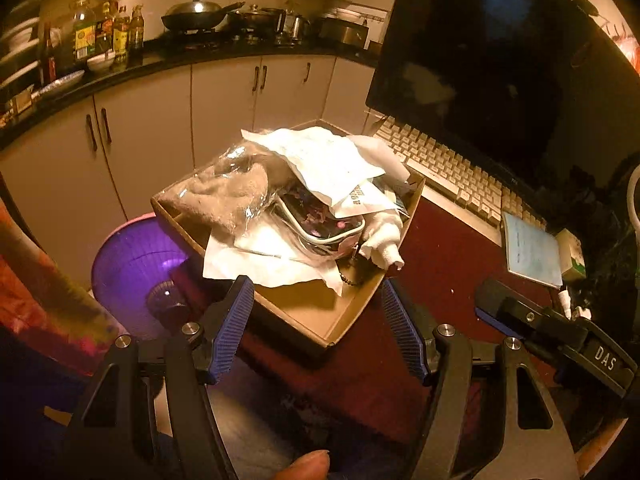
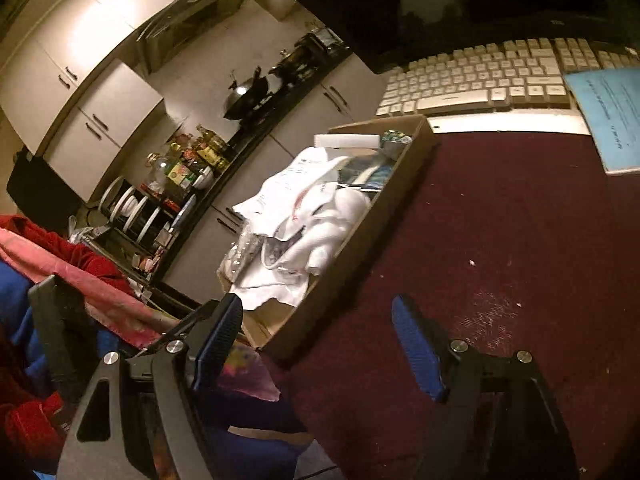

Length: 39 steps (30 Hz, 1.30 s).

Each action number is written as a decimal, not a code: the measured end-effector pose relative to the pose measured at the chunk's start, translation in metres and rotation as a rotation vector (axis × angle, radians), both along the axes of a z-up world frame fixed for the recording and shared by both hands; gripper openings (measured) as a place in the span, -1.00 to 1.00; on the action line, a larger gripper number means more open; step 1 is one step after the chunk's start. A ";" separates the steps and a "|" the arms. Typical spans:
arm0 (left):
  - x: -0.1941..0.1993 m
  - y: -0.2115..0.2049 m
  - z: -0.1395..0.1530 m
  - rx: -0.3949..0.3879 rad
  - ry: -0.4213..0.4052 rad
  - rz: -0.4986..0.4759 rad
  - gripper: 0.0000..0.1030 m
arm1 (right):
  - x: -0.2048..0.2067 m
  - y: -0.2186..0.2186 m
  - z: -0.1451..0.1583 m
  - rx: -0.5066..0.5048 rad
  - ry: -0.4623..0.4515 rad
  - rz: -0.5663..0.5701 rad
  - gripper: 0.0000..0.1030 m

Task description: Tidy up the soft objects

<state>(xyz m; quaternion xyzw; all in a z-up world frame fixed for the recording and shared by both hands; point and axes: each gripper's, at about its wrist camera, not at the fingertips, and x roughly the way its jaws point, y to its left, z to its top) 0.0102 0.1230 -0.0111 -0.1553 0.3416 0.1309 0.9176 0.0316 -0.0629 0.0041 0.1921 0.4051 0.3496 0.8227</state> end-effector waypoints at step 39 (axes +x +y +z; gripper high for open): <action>0.007 -0.023 -0.016 0.124 0.067 0.007 0.31 | -0.021 0.006 -0.004 -0.158 -0.066 -0.051 0.50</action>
